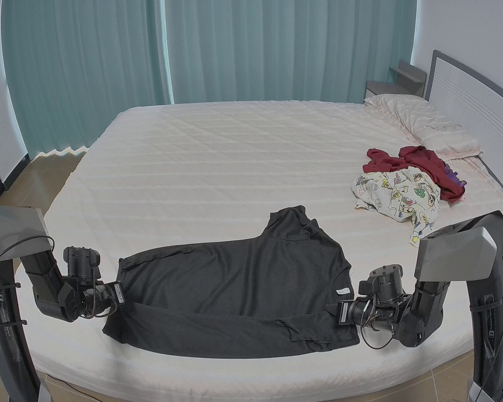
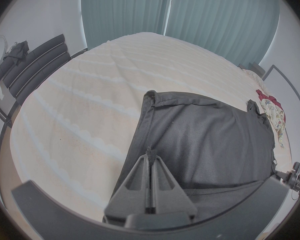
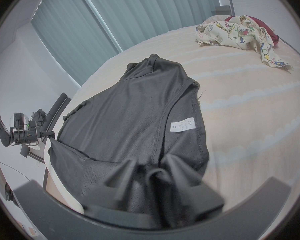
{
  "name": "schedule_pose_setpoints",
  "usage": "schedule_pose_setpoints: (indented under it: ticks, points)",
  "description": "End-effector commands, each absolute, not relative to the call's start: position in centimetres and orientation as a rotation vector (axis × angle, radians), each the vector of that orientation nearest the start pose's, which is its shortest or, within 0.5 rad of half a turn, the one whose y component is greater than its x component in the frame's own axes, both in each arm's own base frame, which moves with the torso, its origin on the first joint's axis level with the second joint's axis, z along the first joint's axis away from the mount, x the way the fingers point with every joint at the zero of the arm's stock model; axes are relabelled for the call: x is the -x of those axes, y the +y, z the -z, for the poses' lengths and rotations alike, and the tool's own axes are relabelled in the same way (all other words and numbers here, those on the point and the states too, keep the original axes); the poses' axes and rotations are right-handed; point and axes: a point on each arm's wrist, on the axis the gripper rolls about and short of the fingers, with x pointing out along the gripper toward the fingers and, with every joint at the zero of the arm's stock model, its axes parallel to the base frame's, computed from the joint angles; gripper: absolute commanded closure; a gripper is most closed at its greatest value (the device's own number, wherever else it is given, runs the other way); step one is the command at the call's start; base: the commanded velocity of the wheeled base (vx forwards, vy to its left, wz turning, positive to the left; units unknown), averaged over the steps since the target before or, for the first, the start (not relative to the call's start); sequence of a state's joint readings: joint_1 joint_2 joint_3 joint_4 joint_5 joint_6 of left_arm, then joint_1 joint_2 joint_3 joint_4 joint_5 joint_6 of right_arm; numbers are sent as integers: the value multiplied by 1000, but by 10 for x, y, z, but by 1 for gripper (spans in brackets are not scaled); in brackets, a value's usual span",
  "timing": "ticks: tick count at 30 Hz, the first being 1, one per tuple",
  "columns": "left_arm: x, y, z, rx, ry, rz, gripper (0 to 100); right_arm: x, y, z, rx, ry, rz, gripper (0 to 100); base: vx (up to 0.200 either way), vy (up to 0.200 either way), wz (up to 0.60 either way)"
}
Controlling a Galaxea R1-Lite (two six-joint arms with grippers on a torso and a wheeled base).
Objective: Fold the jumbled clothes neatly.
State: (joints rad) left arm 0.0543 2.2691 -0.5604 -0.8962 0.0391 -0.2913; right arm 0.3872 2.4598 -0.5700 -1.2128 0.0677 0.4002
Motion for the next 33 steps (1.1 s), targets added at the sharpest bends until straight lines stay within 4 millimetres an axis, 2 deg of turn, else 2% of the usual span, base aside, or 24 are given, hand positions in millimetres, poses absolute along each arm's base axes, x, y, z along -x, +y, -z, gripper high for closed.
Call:
schedule_pose_setpoints:
  ticks: [1, 17, 25, 33]
  points:
    - [-315, 23, 27, 287, 783, -219, 100, -305, 125, 68, -274, 758, -288, 100, 0, 0, 0]
    - [-315, 27, 30, 292, 823, -238, 100, -326, 119, 53, -319, 578, -272, 100, 0, 0, 0]
    - [-320, 28, 42, 293, 843, -241, 100, -328, 121, 64, -307, 603, -270, 100, 0, 0, 0]
    - [-328, 28, 50, 295, 862, -245, 100, -333, 123, 67, -304, 590, -270, 100, 0, 0, 0]
